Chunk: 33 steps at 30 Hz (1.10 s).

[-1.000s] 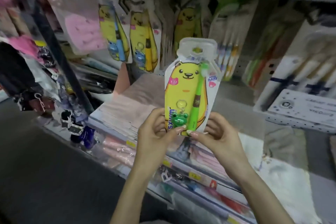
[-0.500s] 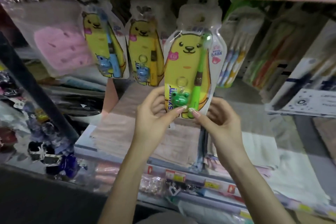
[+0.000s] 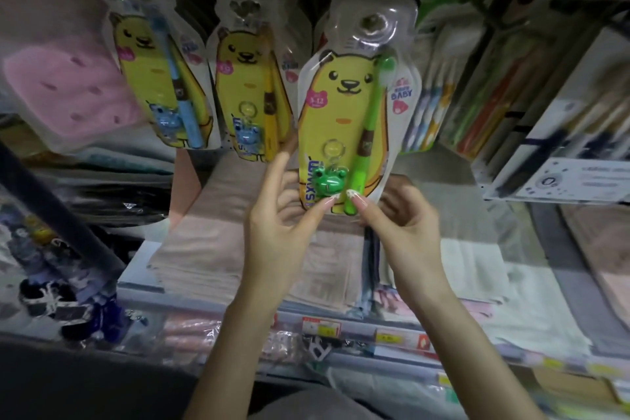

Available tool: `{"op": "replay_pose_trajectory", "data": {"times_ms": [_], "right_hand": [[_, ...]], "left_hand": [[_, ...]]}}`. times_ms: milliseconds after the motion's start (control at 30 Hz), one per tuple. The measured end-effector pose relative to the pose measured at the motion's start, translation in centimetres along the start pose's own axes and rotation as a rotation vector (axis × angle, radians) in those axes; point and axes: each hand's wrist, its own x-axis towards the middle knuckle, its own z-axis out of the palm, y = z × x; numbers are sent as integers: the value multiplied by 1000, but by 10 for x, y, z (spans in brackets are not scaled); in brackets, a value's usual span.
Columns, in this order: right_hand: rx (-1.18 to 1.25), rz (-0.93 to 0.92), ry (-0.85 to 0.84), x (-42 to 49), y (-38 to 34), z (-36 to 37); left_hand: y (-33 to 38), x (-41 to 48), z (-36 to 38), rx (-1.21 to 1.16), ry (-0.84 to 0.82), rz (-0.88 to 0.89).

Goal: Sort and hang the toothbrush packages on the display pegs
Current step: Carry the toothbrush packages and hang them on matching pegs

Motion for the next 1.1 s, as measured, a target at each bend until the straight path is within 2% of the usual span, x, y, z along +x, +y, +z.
{"op": "replay_pose_trajectory", "data": {"times_ms": [600,1100], "right_hand": [[-13,-75,36,-5,2,3],[-50,-48,67,-6,3,11]], "left_hand": [[-2,1,-1,35,-17,69],[-6,-1,-4,60,1,97]]}}
